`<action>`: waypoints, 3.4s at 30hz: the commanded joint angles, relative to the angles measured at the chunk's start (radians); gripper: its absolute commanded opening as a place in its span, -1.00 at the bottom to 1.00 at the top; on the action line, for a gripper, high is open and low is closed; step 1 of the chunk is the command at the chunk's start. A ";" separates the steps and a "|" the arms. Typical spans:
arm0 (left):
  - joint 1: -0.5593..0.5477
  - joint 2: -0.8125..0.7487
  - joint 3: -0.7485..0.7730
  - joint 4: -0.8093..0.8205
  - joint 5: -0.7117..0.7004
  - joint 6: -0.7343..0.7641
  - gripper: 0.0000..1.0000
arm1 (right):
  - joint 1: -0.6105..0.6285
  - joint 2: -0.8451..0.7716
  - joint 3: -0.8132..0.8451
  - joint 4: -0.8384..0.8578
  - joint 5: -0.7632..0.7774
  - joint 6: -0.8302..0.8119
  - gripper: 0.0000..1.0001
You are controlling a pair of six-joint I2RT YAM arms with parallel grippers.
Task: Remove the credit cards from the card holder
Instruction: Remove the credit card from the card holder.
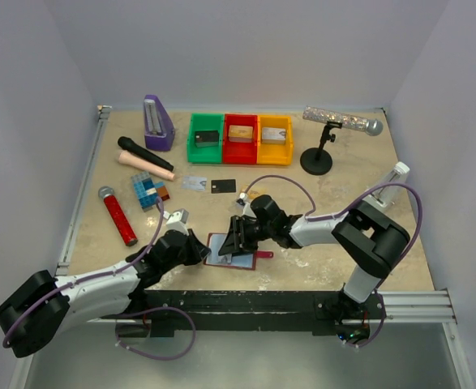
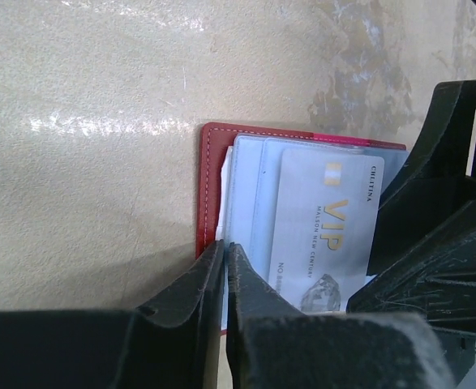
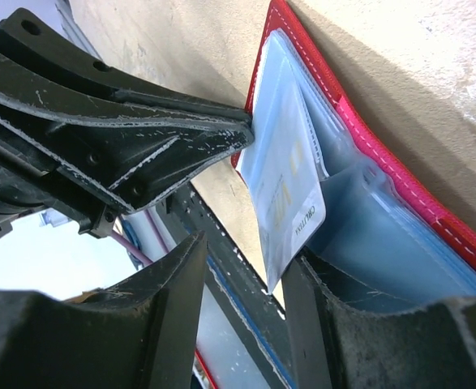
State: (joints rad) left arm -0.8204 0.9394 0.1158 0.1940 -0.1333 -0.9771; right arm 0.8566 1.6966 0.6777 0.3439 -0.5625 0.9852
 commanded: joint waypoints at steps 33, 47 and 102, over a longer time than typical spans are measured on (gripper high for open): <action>-0.003 0.055 -0.031 -0.088 -0.057 -0.014 -1.00 | -0.011 -0.095 0.010 -0.042 0.041 -0.022 -0.52; -0.005 0.052 -0.038 -0.090 -0.069 -0.020 -1.00 | -0.022 -0.120 -0.007 -0.045 0.044 -0.023 -0.59; -0.002 -0.480 0.245 -0.308 0.214 0.167 0.88 | -0.027 -0.663 0.112 -0.670 0.025 -0.494 -1.00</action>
State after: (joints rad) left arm -0.8249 0.5644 0.2565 -0.1219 -0.0803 -0.9344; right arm 0.8181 1.1084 0.6884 -0.2043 -0.3782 0.7147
